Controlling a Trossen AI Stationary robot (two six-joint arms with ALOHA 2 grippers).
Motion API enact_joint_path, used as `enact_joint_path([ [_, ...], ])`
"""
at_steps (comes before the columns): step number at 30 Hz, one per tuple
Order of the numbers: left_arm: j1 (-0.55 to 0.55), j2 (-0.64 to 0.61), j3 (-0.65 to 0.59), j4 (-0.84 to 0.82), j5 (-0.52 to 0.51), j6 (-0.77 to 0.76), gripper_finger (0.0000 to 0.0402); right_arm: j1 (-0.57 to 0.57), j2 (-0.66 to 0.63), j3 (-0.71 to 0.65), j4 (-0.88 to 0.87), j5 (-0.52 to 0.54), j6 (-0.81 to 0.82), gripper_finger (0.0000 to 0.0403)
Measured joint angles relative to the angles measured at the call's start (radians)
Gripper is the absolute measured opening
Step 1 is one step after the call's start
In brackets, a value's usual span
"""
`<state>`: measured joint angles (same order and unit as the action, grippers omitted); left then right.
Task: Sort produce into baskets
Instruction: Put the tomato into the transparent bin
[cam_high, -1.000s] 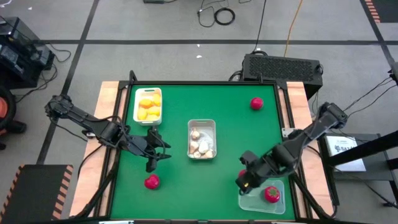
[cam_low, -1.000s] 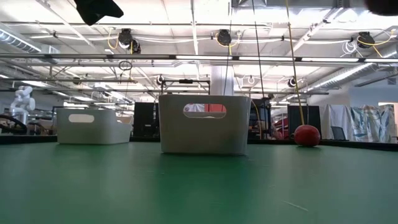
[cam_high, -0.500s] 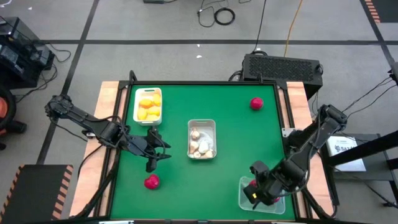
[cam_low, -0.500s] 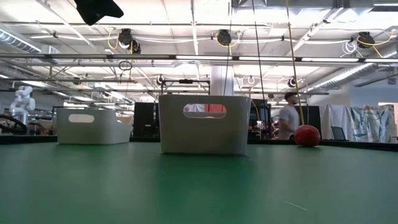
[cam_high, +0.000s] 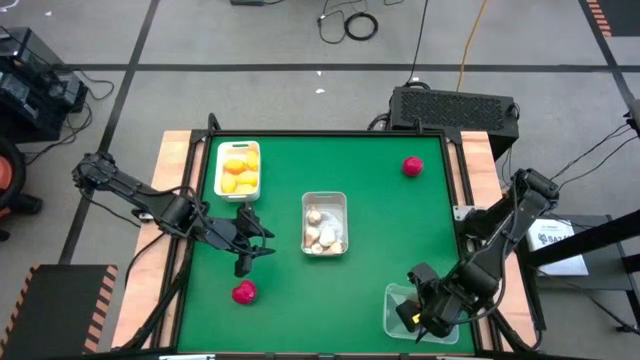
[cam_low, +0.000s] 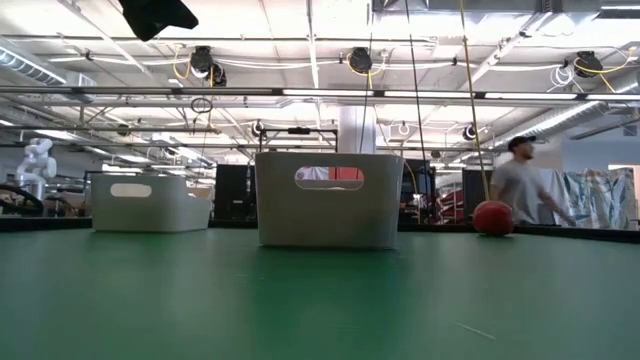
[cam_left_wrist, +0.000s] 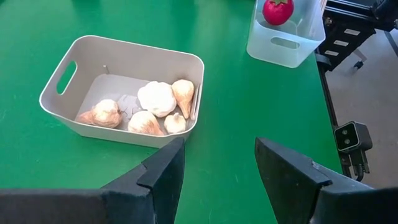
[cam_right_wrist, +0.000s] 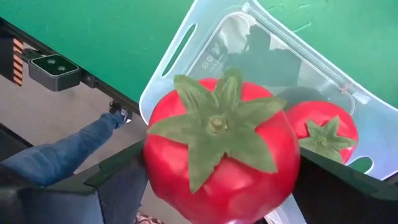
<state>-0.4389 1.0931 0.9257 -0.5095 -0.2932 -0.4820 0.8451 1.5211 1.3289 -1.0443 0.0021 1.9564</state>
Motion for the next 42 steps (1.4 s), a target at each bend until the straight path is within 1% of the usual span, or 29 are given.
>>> enact_joint_path([
  [9, 0.000, 0.000, 0.000, -0.005, 0.001, 0.025, 0.0203, 0.001, 0.024, 0.000, -0.001, -0.002, -0.001, 0.0341],
  [18, 0.000, 0.000, 0.000, -0.004, 0.004, 0.052, 0.0203, -0.015, 0.031, 0.000, -0.041, -0.013, 0.004, 0.0341],
  [22, 0.000, 0.000, 0.000, -0.005, 0.009, 0.061, 0.0203, -0.039, 0.031, 0.000, -0.065, -0.049, 0.015, 0.0341],
  [31, 0.000, 0.000, 0.000, -0.004, 0.011, 0.078, 0.0203, -0.081, 0.031, 0.000, -0.120, -0.142, -0.040, 0.0341],
  [33, 0.000, 0.000, 0.000, -0.005, 0.011, 0.080, 0.0203, -0.087, 0.031, 0.000, -0.144, -0.144, -0.052, 0.0341],
  [37, 0.000, 0.000, 0.000, -0.005, 0.011, 0.080, 0.0203, -0.088, 0.031, 0.000, -0.141, -0.152, -0.042, 0.0341],
  [40, 0.000, 0.000, 0.000, -0.005, 0.011, 0.079, 0.0203, -0.093, 0.031, 0.000, -0.123, -0.198, -0.031, 0.0344],
  [42, 0.000, 0.000, 0.000, -0.005, 0.011, 0.082, 0.0203, -0.093, 0.031, 0.000, -0.117, -0.206, -0.036, 0.0351],
])
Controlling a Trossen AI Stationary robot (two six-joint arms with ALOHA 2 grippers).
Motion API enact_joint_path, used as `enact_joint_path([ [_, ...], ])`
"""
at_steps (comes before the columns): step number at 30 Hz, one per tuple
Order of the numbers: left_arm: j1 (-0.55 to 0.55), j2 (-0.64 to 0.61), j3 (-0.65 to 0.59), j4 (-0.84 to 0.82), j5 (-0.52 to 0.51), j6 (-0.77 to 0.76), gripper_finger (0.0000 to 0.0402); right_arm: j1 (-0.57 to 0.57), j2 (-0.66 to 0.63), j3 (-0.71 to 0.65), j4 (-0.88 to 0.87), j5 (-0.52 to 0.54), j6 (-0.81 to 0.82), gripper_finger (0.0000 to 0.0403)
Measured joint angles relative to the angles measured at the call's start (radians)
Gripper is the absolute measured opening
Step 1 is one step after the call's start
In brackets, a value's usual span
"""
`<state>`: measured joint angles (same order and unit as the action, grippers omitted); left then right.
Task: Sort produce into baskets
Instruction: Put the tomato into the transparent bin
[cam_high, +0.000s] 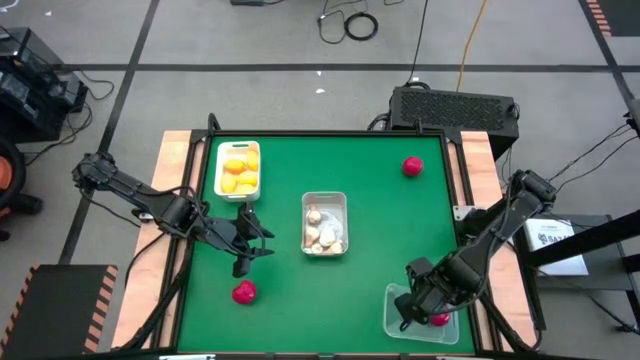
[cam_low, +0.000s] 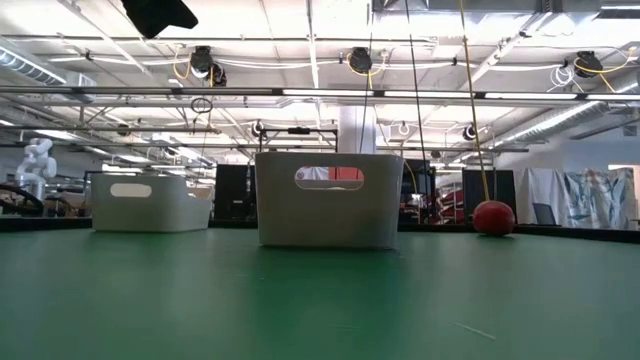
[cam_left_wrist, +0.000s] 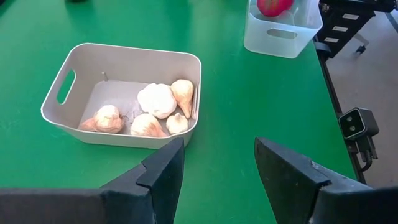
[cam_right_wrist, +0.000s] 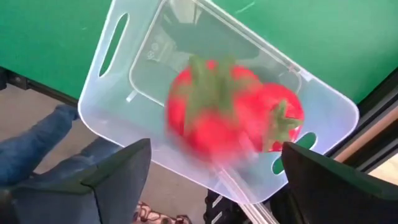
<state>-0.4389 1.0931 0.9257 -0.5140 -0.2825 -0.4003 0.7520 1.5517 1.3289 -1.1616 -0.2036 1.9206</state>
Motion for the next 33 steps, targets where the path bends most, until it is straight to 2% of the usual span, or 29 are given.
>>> enact_joint_path([
  [10, 0.000, 0.000, 0.000, 0.001, 0.000, 0.016, 0.0203, -0.009, 0.057, 0.000, 0.034, -0.007, -0.108, 0.0398],
  [17, 0.000, 0.000, 0.000, 0.000, 0.042, 0.014, 0.0203, -0.039, 0.056, 0.000, 0.068, 0.008, -0.207, 0.0395],
  [23, 0.000, 0.000, 0.000, 0.000, 0.056, -0.034, 0.0203, -0.068, 0.055, 0.000, 0.076, 0.095, -0.252, 0.0393],
  [29, -0.034, 0.000, 0.000, -0.041, 0.264, -0.146, 0.0203, -0.106, 0.055, 0.000, 0.113, 0.119, -0.355, 0.0393],
  [33, -0.104, 0.000, 0.000, -0.108, 0.289, -0.205, 0.0203, -0.131, 0.055, 0.000, 0.115, 0.187, -0.407, 0.0393],
])
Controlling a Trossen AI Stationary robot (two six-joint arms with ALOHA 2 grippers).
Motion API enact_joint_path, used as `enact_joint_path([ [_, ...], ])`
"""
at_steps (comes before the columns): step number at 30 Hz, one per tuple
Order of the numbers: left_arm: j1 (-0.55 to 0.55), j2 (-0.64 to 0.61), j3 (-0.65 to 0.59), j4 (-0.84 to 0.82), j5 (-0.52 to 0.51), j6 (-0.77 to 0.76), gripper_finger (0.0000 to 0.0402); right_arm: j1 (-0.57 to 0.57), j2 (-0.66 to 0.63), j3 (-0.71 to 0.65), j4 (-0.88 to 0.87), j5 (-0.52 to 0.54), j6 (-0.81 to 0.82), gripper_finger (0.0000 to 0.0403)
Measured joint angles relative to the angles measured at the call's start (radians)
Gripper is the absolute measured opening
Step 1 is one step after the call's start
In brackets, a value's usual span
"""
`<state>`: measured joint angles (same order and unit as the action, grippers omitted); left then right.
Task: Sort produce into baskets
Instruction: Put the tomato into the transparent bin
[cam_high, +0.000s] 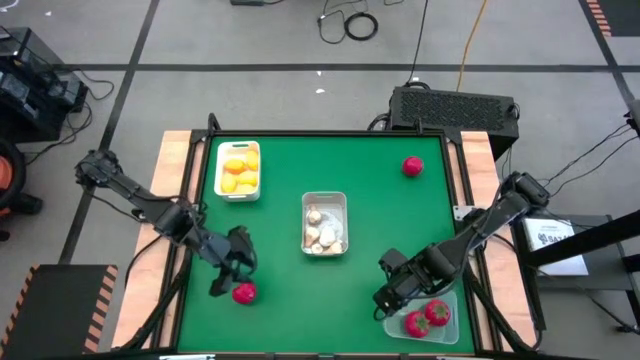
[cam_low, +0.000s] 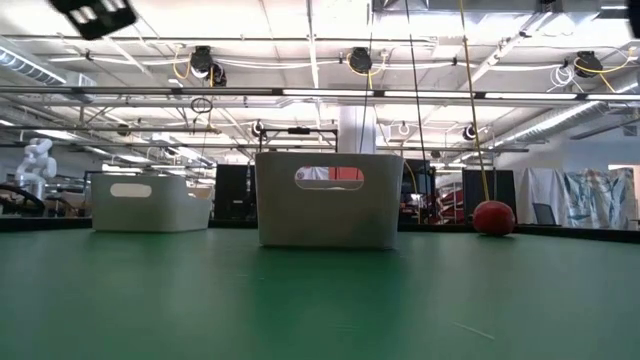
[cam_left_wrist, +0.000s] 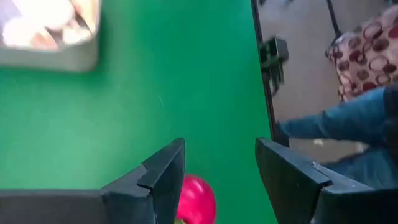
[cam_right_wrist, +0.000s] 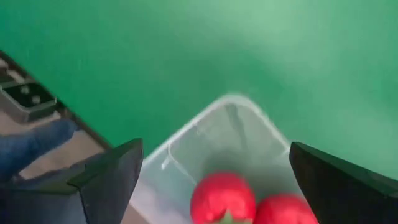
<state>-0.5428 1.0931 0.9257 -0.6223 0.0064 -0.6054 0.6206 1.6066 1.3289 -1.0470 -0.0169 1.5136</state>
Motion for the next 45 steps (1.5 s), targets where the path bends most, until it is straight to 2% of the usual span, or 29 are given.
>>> enact_joint_path([
  [6, -0.119, 0.009, 0.000, -0.026, -0.008, -0.017, 0.0203, -0.036, 0.000, 0.000, 0.001, 0.063, -0.084, 0.0393],
  [12, -0.216, 0.076, 0.000, -0.026, -0.015, 0.013, 0.0203, -0.058, 0.000, 0.000, 0.001, 0.072, -0.153, 0.0393],
  [17, -0.254, 0.172, 0.000, -0.022, -0.078, 0.096, 0.0203, -0.063, 0.000, 0.000, 0.000, 0.073, -0.193, 0.0393],
  [20, -0.256, 0.227, 0.000, -0.021, -0.082, 0.111, 0.0206, -0.063, 0.000, 0.000, 0.000, 0.073, -0.207, 0.0393],
  [26, -0.257, 0.305, 0.000, -0.006, -0.021, 0.174, 0.0256, -0.064, 0.000, 0.000, 0.000, 0.073, -0.230, 0.0393],
  [35, -0.248, 0.355, 0.000, 0.000, -0.067, 0.291, 0.0365, -0.072, 0.000, 0.000, 0.000, 0.073, -0.243, 0.0393],
  [41, -0.242, 0.358, 0.000, 0.002, -0.172, 0.390, 0.0385, -0.076, 0.000, 0.000, 0.000, 0.072, -0.243, 0.0393],
  [45, -0.241, 0.361, 0.000, -0.016, -0.170, 0.428, 0.0386, -0.076, 0.000, 0.000, 0.002, 0.070, -0.228, 0.0393],
])
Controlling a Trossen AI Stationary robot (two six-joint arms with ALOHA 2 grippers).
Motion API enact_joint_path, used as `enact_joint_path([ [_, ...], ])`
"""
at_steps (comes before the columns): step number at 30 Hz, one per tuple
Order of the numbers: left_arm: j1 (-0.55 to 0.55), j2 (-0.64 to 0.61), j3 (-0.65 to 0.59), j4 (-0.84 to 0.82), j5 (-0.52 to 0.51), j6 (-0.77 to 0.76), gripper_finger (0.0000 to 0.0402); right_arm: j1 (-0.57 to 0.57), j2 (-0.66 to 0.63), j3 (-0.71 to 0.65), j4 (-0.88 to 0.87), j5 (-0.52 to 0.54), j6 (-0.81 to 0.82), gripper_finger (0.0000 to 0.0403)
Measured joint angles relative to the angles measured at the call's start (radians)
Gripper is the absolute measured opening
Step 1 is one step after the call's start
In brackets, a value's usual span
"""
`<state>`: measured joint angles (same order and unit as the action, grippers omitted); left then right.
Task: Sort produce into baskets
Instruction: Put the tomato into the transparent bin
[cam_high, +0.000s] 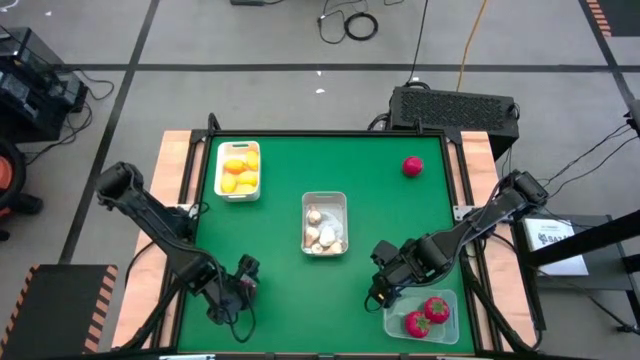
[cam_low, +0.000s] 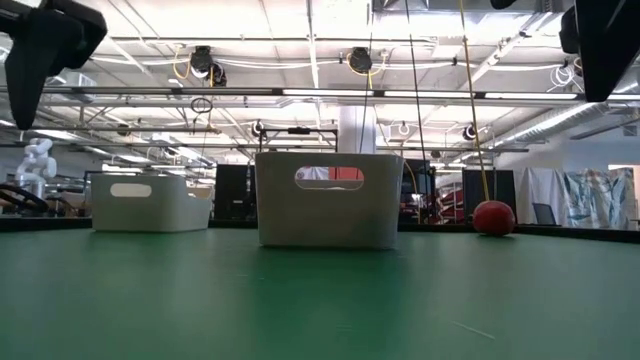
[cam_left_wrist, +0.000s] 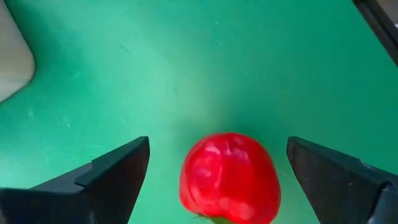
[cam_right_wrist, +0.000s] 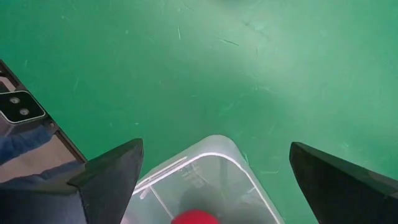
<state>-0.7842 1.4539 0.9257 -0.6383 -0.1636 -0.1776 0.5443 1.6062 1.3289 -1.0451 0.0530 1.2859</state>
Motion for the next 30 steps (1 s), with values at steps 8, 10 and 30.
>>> enact_joint_path([
  [8, 0.011, 0.050, -0.052, 0.030, 0.025, -0.008, 0.0386, 0.000, 0.000, 0.000, 0.007, -0.001, 0.011, 0.0393],
  [10, 0.014, 0.049, -0.067, 0.035, 0.010, -0.043, 0.0386, 0.000, 0.000, 0.000, 0.019, -0.001, 0.011, 0.0393],
  [30, 0.021, 0.140, -0.072, 0.001, 0.052, -0.080, 0.0386, 0.001, 0.000, 0.000, 0.044, -0.002, 0.011, 0.0393],
])
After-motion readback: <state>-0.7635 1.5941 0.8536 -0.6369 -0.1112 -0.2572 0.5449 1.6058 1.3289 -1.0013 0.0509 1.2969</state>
